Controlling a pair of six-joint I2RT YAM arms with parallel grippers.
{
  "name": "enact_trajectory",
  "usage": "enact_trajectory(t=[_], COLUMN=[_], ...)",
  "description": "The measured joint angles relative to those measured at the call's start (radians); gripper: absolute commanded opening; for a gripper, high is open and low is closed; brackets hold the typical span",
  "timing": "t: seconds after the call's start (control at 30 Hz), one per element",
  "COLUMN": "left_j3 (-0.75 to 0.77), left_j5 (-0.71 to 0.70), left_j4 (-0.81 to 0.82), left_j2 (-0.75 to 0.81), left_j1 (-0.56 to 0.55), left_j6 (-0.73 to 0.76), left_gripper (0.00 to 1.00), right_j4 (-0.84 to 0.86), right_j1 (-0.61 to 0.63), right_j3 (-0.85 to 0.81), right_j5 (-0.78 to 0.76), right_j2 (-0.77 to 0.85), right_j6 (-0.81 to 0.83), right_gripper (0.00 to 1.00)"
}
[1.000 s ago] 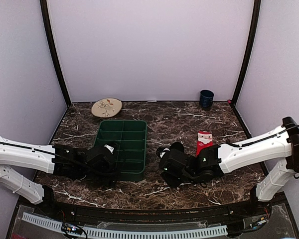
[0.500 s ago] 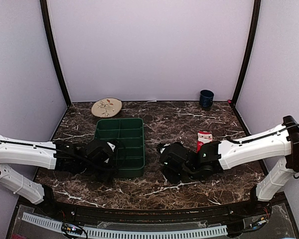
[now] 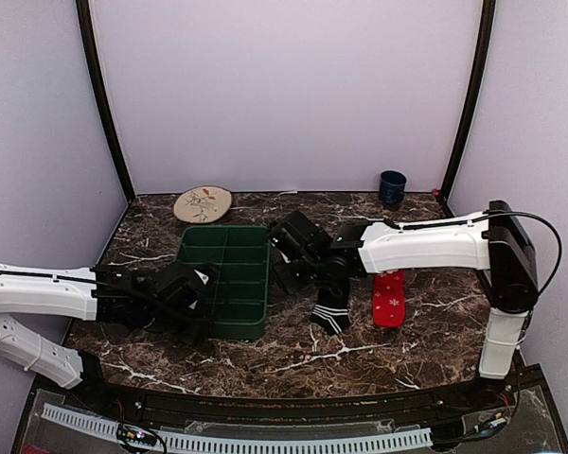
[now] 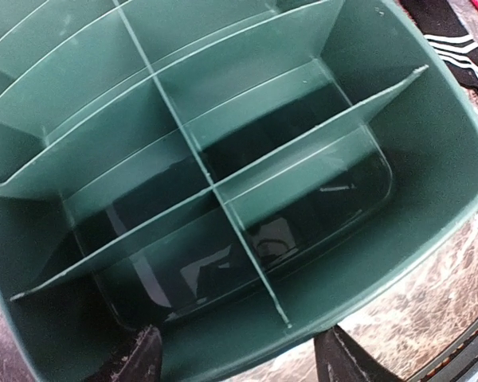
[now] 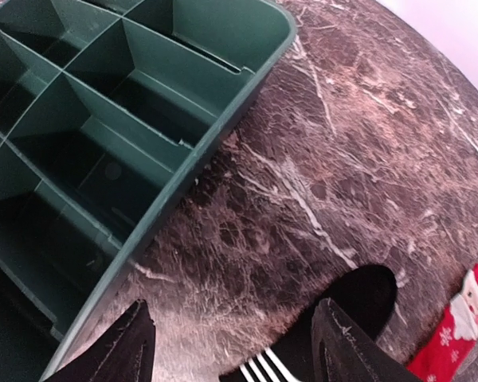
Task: Roll the socks
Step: Move the storage box to the corner of the board.
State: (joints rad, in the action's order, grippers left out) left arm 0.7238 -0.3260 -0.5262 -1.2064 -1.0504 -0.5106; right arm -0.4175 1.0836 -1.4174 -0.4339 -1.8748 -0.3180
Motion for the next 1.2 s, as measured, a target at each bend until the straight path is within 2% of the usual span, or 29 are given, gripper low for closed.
enact_trajectory(t=[0.23, 0.37, 0.47, 0.83, 1.2], left_j3=[-0.006, -0.006, -0.006, 0.083, 0.156], left_j5=[-0.016, -0.028, -0.042, -0.097, -0.196], left_j4=[-0.056, -0.066, -0.077, -0.156, -0.275], left_j2=[0.042, 0.043, 0.047, 0.129, 0.159], left_j1=[0.015, 0.019, 0.027, 0.032, 0.032], left_j6=[-0.012, -0.027, -0.045, -0.111, -0.199], left_gripper=[0.69, 0.85, 0.92, 0.94, 0.93], right_j4=[-0.002, -0.014, -0.024, -0.058, -0.116], right_j1=[-0.023, -0.024, -0.024, -0.024, -0.022], right_j3=[-0.064, -0.132, -0.205, -0.367, -0.629], right_j5=[0.063, 0.103, 0.135, 0.218, 0.236], right_j2=[-0.112, -0.17, -0.221, -0.331, -0.493], right_j6=[0.006, 0.006, 0.006, 0.003, 0.007], right_gripper=[0.64, 0.64, 0.63, 0.63, 0.64])
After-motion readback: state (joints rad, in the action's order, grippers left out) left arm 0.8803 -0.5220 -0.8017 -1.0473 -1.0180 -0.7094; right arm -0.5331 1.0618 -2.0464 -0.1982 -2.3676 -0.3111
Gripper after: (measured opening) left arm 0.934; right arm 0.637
